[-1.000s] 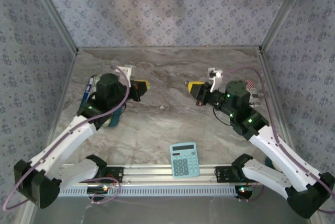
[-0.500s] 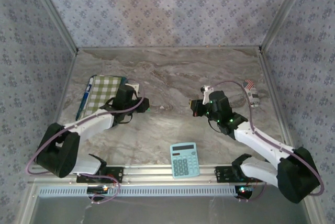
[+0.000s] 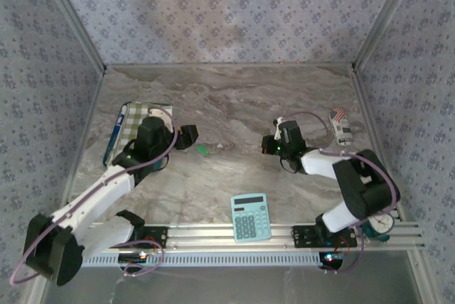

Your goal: Remove the keys from the keyring

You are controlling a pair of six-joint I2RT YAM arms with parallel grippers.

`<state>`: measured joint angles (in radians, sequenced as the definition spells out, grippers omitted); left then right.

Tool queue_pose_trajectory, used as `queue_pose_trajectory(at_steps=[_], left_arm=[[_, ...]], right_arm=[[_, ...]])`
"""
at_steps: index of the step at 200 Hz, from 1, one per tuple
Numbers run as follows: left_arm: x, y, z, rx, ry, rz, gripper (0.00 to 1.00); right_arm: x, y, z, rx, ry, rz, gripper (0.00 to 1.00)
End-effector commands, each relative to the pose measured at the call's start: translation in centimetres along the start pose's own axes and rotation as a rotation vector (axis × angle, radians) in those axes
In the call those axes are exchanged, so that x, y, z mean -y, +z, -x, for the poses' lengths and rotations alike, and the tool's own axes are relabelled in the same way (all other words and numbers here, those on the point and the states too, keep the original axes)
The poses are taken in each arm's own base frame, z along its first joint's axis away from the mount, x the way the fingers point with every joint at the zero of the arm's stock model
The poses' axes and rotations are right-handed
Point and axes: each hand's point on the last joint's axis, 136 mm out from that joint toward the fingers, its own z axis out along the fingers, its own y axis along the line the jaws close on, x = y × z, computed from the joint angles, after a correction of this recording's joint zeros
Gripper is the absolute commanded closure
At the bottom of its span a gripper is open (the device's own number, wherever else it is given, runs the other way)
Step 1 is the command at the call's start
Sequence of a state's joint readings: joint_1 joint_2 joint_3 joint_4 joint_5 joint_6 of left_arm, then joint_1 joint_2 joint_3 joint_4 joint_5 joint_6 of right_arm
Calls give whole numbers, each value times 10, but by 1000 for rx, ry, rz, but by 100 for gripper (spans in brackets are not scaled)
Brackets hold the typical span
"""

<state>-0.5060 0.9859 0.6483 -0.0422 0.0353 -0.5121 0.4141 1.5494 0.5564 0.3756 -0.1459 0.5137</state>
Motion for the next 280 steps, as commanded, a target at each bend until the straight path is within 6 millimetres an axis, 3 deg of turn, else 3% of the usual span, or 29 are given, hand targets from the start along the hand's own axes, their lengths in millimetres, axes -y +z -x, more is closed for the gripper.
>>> queue_pose_trajectory(at_steps=[1,15,24,36,41,57,59,63,66,87,115,123,144,170,185,210,236,240,250,257,266,273,280], left_arm=[[-10,-14,-16,-34,-10,35,25],[-10,-20,-15,-22,-7,35,23],[-12,-21,-15,-20,-8,47,18],[-15,-21,-15,-21,-4,63,11],[-17,-21,-15,-23,-4,73,1],[-21,-19,-13,-24,-1,104,1],[-22,-18,-12,-23,0,110,1],[-24,-18,-11,-21,0,124,1],[-26,-19,-8,-15,-1,137,1],[-43,-27,14,44,17,257,1],[-94,-52,53,152,152,613,1],[-105,-53,58,159,237,675,1],[-147,-47,57,146,371,817,1],[-211,-44,44,160,222,908,1],[-237,-36,37,183,156,922,1],[-240,-3,35,195,252,825,1],[-232,19,37,251,279,693,1],[-229,23,29,253,292,657,1],[-227,29,15,305,321,591,1],[-224,27,20,347,339,585,1],[-233,32,13,228,293,624,1],[-238,31,23,269,273,618,1],[-242,28,20,285,262,644,1]], right_arm=[[-7,12,22,59,44,37,95],[-1,14,23,66,56,17,88],[2,9,26,79,68,5,77],[9,-5,30,109,62,-41,60],[12,-12,32,121,57,-66,55],[24,-38,41,147,34,-139,41],[25,-41,42,148,32,-149,35],[28,-49,44,153,27,-171,6],[29,-55,46,158,19,-183,1],[42,-102,69,221,-30,-327,0],[69,-175,104,397,-95,-631,0],[73,-184,109,440,-128,-672,0],[81,-173,109,501,-307,-696,0],[117,-151,95,461,-279,-771,0],[129,-139,90,473,-291,-789,0],[139,-132,93,558,-339,-818,0],[121,-98,96,519,-478,-560,0],[120,-92,96,519,-501,-534,0],[132,-90,97,515,-445,-565,0],[137,-88,93,478,-402,-505,0],[147,-83,94,488,-362,-430,0],[159,-80,102,514,-335,-489,0],[168,-82,94,424,-275,-563,0]])
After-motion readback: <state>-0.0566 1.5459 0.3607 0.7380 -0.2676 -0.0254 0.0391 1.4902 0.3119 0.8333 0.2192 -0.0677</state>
